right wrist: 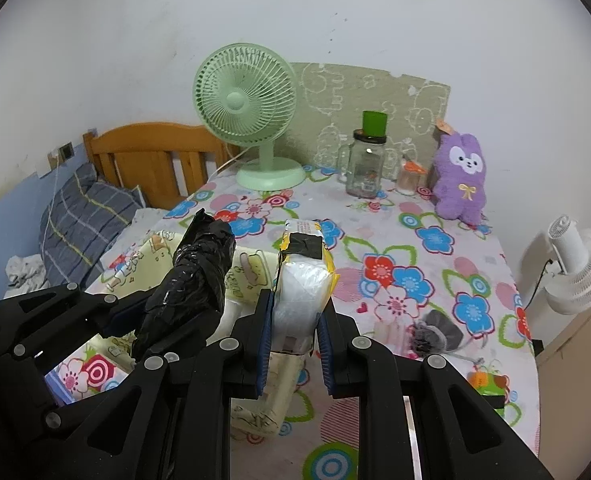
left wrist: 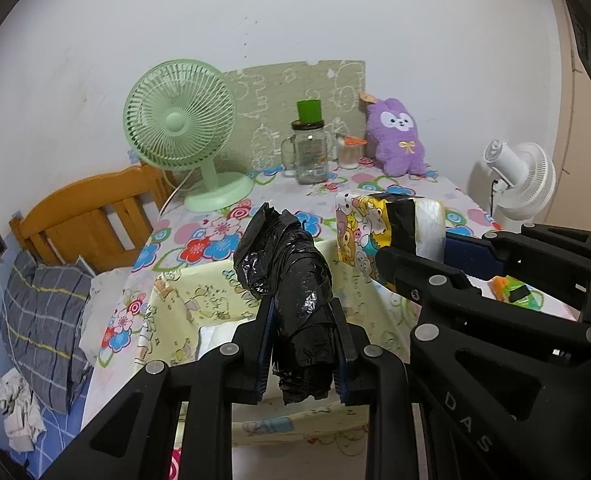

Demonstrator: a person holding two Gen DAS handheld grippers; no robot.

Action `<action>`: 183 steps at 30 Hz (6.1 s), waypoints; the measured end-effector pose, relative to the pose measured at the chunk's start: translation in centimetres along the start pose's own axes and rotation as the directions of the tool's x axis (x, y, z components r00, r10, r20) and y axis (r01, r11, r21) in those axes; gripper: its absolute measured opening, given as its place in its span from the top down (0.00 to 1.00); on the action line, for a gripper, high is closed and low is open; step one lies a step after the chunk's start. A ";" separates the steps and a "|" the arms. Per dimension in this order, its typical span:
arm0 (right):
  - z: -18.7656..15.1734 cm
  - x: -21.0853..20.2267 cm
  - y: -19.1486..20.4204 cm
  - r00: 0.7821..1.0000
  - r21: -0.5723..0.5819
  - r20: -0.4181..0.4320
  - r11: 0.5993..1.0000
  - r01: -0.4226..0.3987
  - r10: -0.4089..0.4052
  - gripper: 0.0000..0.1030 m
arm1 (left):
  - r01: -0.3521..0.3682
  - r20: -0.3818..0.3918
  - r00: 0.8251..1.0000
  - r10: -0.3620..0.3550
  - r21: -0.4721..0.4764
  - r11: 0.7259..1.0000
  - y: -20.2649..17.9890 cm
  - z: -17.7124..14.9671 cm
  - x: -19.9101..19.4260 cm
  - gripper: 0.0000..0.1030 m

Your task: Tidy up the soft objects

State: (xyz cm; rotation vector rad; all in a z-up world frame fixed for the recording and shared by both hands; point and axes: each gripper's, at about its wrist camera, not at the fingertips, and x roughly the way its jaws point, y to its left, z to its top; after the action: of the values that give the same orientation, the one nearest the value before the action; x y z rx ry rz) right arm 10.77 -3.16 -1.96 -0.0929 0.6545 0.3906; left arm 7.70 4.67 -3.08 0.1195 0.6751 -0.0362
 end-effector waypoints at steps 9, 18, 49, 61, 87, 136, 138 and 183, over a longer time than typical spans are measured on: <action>0.3 2.5 1.4 0.999 -0.015 -0.037 0.999 -0.032 0.032 0.77 | -0.020 -0.039 0.999 0.019 -0.023 1.000 1.9 -0.6 1.5 0.77; 0.1 5.3 2.8 0.994 -0.017 -0.085 0.997 -0.077 0.075 0.77 | -0.037 -0.094 0.995 0.033 -0.043 0.998 3.6 -1.6 3.2 0.76; 0.1 8.4 4.9 0.987 -0.021 -0.121 0.994 -0.111 0.108 0.29 | -0.038 -0.161 0.987 0.020 -0.109 0.993 6.2 -2.7 5.0 0.24; 0.3 6.3 3.8 0.995 -0.023 -0.066 0.996 -0.082 0.081 0.16 | -0.031 -0.125 0.992 0.017 -0.114 0.993 4.9 -2.0 3.8 0.16; -0.7 -0.4 -1.4 0.998 0.037 0.055 0.999 0.011 -0.013 0.08 | -0.029 -0.017 0.999 0.028 -0.077 0.997 -1.0 -0.3 -0.3 0.08; -7.3 -5.9 -12.2 0.975 0.181 0.106 0.968 0.176 -0.198 0.02 | 0.108 0.041 0.993 -0.109 0.021 0.994 -13.5 -1.0 -0.1 0.05; -7.7 -5.8 -12.5 0.973 0.177 0.106 0.967 0.185 -0.206 0.02 | 0.114 0.031 0.993 -0.115 0.026 0.993 -13.9 -1.2 0.3 0.05; -14.1 2.3 -18.3 0.960 0.282 -0.124 0.919 0.276 -0.250 0.02 | 0.206 -0.230 0.954 -0.194 0.033 0.978 -17.1 -5.2 8.9 0.59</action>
State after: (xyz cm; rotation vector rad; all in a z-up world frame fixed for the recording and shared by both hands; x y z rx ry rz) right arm 11.32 -22.22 -15.20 0.0897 0.7677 0.0244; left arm 10.16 -11.65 -14.32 0.1101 0.9128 -0.2399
